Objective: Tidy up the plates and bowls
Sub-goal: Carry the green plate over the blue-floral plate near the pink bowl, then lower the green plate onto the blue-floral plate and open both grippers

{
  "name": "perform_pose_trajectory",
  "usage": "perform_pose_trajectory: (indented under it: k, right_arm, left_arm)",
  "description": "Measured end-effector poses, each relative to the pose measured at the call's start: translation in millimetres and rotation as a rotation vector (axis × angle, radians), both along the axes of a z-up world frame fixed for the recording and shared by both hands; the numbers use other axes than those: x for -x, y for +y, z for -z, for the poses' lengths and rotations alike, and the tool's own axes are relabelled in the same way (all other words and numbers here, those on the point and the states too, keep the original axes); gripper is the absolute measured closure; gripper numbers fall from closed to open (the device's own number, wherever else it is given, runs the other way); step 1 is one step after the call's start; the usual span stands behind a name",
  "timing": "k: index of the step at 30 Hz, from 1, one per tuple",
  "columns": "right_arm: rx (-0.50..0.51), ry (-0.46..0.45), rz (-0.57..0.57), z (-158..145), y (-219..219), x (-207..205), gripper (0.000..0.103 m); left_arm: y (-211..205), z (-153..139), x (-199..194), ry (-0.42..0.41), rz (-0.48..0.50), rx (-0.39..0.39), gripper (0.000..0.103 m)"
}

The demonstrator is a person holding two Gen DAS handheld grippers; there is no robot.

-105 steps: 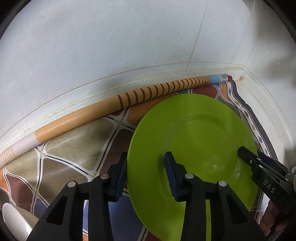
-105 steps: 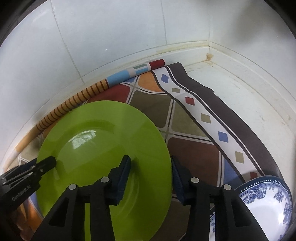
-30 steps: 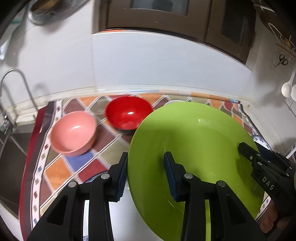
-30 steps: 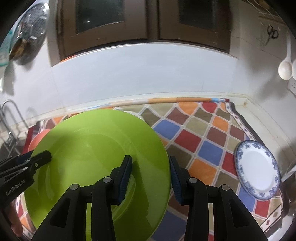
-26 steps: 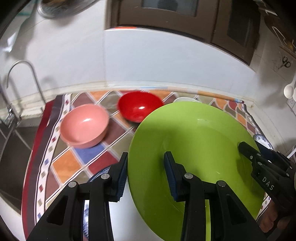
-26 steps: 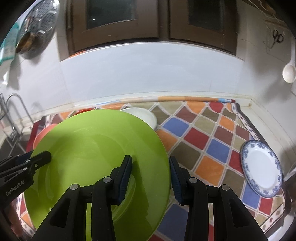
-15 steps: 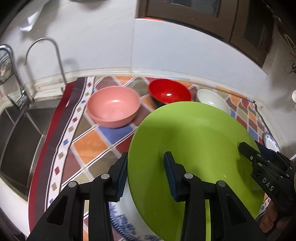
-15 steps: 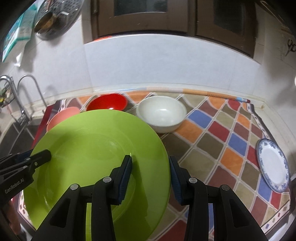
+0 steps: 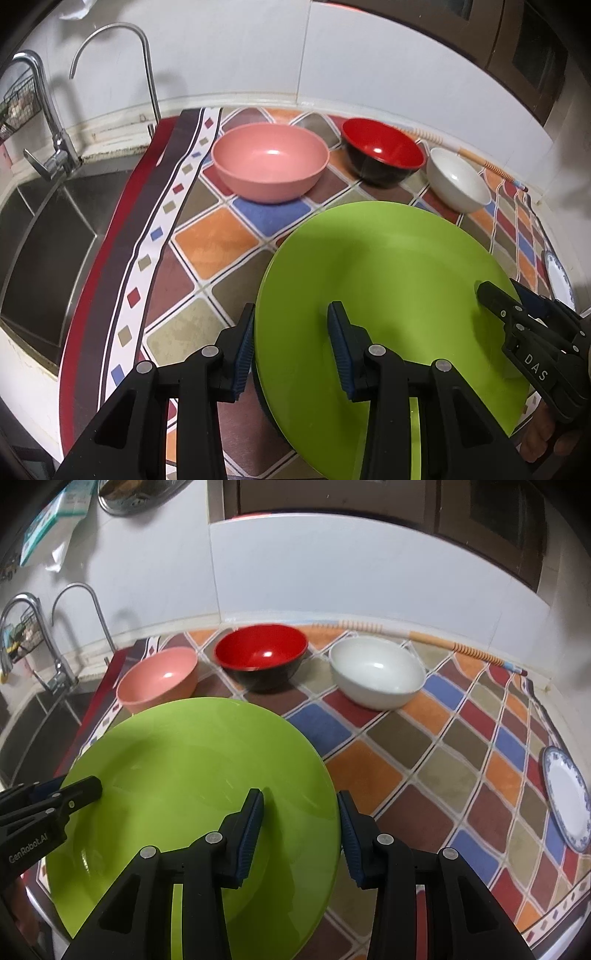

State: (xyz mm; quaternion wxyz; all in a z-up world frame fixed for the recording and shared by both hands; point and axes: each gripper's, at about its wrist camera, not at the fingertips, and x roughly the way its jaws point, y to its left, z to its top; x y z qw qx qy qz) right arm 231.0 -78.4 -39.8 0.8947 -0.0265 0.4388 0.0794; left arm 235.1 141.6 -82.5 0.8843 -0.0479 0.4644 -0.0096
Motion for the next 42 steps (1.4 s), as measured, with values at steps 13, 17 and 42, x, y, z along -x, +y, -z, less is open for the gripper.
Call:
perform_pose_trajectory:
  k: [13,17,42]
  right_arm:
    - [0.004,0.088,-0.002,33.0,8.1,-1.0,0.062]
    - [0.005,0.103,-0.002,37.5,9.0,0.0,0.062]
    - [0.035,0.110,0.003,50.4,11.0,-1.6,0.052]
  left_arm:
    - [5.8,26.4,-1.9,0.072,0.002,-0.005,0.065]
    - [6.9,30.8,-1.8,0.085,0.004,-0.005,0.065]
    - [-0.2,33.3,-7.6,0.081,0.037,-0.040,0.058]
